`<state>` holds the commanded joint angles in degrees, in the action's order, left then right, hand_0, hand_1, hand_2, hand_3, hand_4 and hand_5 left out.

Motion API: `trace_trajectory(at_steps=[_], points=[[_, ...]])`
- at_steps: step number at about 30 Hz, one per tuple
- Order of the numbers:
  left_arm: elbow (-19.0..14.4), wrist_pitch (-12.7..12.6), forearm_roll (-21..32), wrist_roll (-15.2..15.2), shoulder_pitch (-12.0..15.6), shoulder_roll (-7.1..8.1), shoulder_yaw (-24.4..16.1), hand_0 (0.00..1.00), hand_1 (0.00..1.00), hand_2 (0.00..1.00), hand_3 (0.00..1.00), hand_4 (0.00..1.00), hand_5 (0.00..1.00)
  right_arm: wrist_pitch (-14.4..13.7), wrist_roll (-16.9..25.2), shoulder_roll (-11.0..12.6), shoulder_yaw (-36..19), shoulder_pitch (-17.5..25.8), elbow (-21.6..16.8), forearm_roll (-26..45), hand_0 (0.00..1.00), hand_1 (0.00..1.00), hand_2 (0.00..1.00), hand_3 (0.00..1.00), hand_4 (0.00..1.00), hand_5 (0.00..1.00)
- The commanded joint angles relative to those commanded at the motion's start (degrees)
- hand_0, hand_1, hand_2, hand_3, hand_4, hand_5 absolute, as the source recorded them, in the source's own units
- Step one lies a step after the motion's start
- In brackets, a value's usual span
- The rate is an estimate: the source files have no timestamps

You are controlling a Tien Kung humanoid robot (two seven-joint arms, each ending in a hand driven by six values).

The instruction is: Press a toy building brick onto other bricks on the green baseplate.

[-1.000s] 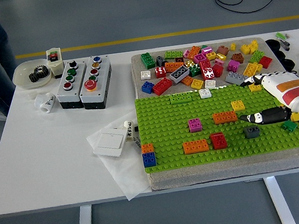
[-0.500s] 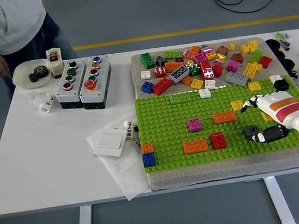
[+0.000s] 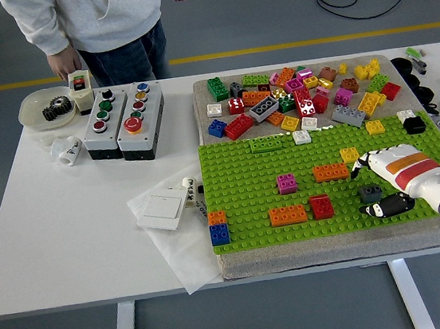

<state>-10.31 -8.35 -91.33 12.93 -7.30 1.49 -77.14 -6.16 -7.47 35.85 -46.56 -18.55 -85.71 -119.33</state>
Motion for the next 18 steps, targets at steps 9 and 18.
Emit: trace_trajectory(at_steps=[9, 18], points=[[0.0, 0.0, 0.0, 0.0, -0.1, 0.01, 0.1, 0.760, 0.764, 0.787, 0.589, 0.617, 0.631, 0.9, -0.4, -0.3, 1.0, -1.6, 2.1, -0.9, 0.518, 0.594, 0.641, 0.563, 0.859, 0.275], [0.0, 0.1, 0.2, 0.1, -0.1, 0.01, 0.4, 0.760, 0.765, 0.788, 0.590, 0.617, 0.631, 1.9, -0.6, -0.6, 1.0, -2.5, 4.2, 0.0, 0.522, 0.601, 0.634, 0.559, 0.853, 0.282]])
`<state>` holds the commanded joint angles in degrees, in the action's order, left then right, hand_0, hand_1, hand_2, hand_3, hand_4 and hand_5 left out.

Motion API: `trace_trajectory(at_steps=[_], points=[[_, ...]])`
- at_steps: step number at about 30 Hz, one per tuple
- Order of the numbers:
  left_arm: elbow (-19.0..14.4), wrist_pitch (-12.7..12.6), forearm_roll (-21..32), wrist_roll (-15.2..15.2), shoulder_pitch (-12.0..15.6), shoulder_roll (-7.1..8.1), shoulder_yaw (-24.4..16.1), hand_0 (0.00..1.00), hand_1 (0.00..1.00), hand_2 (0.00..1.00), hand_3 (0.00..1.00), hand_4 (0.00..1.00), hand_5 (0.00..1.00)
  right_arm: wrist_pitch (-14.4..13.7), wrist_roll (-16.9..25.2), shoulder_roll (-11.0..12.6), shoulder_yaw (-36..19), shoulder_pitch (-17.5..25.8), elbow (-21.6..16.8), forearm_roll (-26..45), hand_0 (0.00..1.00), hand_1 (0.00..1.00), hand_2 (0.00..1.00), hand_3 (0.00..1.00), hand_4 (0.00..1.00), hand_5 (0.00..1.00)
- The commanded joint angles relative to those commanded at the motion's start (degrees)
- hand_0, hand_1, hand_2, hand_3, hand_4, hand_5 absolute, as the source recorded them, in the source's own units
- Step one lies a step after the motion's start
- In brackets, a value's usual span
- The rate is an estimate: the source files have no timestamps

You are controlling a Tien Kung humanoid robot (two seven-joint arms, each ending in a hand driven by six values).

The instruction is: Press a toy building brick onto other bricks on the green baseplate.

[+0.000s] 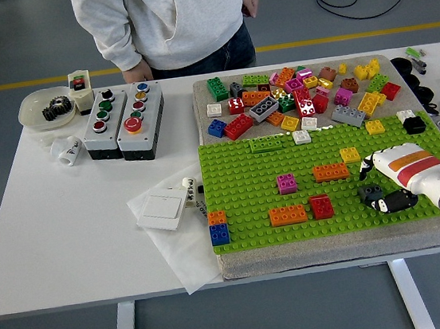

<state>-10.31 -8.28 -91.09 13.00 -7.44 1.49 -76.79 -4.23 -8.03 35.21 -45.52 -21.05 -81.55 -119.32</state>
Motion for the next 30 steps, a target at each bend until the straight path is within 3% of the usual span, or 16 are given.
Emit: trace_trajectory(at_steps=[30], points=[[0.0, 0.0, 0.3, 0.0, -0.1, 0.00, 0.5, 0.760, 0.765, 0.787, 0.590, 0.616, 0.631, 2.4, -0.5, -0.2, 1.8, -2.2, 1.9, 1.7, 0.540, 0.606, 0.637, 0.539, 0.827, 0.323]])
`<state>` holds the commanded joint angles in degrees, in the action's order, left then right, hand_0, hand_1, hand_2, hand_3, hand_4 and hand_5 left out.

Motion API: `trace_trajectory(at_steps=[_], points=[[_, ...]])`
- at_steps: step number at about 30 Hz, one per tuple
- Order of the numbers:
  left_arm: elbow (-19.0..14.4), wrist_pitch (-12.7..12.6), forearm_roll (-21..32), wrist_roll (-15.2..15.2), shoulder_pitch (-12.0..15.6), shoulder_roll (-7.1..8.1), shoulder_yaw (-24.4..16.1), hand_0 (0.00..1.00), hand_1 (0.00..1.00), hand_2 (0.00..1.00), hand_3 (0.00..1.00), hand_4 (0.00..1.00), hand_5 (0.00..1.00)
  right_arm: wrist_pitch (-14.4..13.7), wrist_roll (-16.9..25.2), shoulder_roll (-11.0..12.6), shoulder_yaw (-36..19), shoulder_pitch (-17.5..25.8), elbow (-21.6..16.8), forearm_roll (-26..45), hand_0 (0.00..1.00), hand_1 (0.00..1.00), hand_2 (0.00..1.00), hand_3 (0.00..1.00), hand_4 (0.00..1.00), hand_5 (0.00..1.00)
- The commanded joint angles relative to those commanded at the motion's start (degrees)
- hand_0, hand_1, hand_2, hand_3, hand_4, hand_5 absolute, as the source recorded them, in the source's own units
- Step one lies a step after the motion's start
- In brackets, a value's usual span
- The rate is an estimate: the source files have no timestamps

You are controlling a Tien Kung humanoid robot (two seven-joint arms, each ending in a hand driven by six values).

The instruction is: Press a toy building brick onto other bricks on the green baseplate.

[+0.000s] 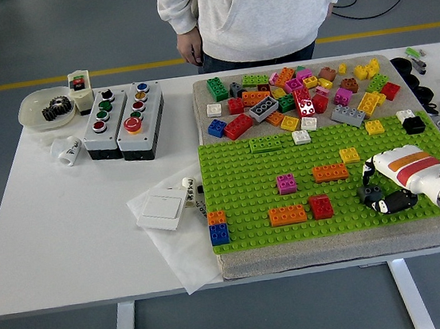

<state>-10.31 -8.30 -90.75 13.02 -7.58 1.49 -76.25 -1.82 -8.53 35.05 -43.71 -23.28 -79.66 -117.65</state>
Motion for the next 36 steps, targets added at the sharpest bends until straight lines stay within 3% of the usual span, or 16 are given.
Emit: trace_trajectory(at_steps=[10, 11, 16, 17, 34, 36], points=[[0.0, -0.1, 0.3, 0.0, -0.1, 0.04, 0.4, 0.760, 0.765, 0.787, 0.589, 0.616, 0.631, 1.2, -0.5, 0.2, 0.1, -0.8, -0.2, 0.6, 0.546, 0.617, 0.647, 0.541, 0.833, 0.354], [0.0, -0.1, 0.3, 0.0, -0.1, 0.05, 0.4, 0.760, 0.765, 0.786, 0.589, 0.616, 0.631, 1.2, -0.4, 0.3, 0.1, -0.9, -0.2, 0.6, 0.532, 0.603, 0.639, 0.528, 0.827, 0.427], [0.0, -0.1, 0.2, 0.0, -0.1, 0.07, 0.3, 0.760, 0.765, 0.786, 0.589, 0.616, 0.631, 1.1, -0.1, 0.5, 0.2, -1.2, -0.5, 0.9, 0.532, 0.603, 0.639, 0.528, 0.827, 0.427], [0.0, -0.1, 0.2, 0.0, -0.1, 0.07, 0.3, 0.759, 0.765, 0.787, 0.589, 0.616, 0.631, 1.0, 0.0, 0.5, 0.3, -1.3, -0.6, 0.9, 0.514, 0.573, 0.622, 0.503, 0.795, 0.469], [0.0, -0.1, 0.4, 0.0, -0.2, 0.14, 0.6, 0.759, 0.765, 0.787, 0.589, 0.616, 0.631, 2.6, 0.0, 1.2, 0.4, -1.5, -1.1, 1.0, 0.505, 0.542, 0.597, 0.496, 0.800, 0.425], [0.0, -0.2, 0.5, -0.1, -0.2, 0.16, 0.7, 0.759, 0.764, 0.787, 0.589, 0.616, 0.631, 2.5, 0.0, 1.3, 0.3, -1.4, -1.5, 0.9, 0.536, 0.577, 0.623, 0.511, 0.813, 0.405]])
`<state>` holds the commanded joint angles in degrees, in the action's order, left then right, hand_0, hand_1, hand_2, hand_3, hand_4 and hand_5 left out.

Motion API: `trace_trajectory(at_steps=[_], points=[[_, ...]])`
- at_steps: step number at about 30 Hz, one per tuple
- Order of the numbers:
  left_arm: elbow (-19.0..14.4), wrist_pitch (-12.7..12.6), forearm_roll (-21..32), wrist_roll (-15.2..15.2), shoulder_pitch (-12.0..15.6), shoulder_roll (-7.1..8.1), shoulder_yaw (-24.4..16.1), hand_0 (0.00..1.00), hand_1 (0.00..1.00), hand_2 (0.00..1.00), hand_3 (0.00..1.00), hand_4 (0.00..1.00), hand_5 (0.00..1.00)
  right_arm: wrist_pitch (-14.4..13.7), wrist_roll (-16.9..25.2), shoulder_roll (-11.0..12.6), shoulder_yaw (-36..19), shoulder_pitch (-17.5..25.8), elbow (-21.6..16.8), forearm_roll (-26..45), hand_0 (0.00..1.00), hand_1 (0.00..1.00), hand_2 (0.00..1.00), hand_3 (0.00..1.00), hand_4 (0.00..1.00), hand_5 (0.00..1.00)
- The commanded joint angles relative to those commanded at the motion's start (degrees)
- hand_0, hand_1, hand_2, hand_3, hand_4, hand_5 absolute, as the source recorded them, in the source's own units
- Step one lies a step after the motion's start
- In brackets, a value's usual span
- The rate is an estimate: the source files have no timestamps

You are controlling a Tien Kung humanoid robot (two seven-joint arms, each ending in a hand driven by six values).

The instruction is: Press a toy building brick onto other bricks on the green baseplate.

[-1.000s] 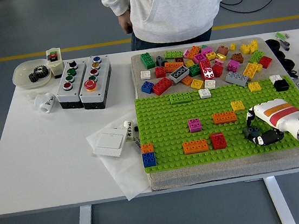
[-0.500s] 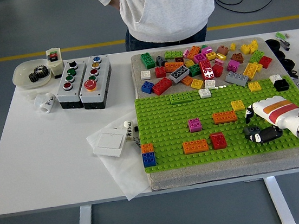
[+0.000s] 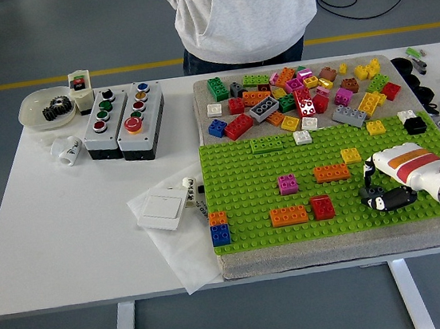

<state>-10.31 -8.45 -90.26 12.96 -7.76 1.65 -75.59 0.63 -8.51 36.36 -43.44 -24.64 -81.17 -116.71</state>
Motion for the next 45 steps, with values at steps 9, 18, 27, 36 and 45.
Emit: trace_trajectory(at_steps=[9, 18, 27, 36, 45], points=[[0.0, -0.1, 0.3, 0.0, 0.0, 0.03, 0.3, 0.759, 0.765, 0.787, 0.589, 0.616, 0.631, 0.1, -0.1, 0.8, -1.3, 0.5, -1.7, -2.0, 0.556, 0.623, 0.672, 0.538, 0.831, 0.406], [0.0, -0.1, 0.3, 0.1, -0.1, 0.00, 0.3, 0.760, 0.765, 0.787, 0.589, 0.616, 0.631, 1.3, 0.2, 1.3, -0.9, 0.6, -1.6, -3.0, 0.591, 0.652, 0.716, 0.589, 0.869, 0.410], [0.0, 0.0, 0.2, 0.1, -0.1, 0.02, 0.4, 0.760, 0.765, 0.787, 0.588, 0.615, 0.631, 1.4, 0.4, 1.5, -0.8, 0.6, -1.1, -3.2, 0.601, 0.656, 0.717, 0.598, 0.877, 0.413], [0.0, -0.1, 0.5, 0.1, -0.2, 0.02, 0.7, 0.760, 0.765, 0.787, 0.589, 0.616, 0.631, 1.2, 0.4, 0.9, -0.9, 0.2, 1.0, -3.6, 0.581, 0.650, 0.710, 0.576, 0.852, 0.424], [0.0, -0.1, 0.5, 0.2, -0.3, -0.01, 0.9, 0.760, 0.765, 0.787, 0.589, 0.615, 0.631, 0.8, 0.8, 0.6, -0.1, -0.1, 1.9, -3.5, 0.580, 0.643, 0.702, 0.563, 0.849, 0.436]])
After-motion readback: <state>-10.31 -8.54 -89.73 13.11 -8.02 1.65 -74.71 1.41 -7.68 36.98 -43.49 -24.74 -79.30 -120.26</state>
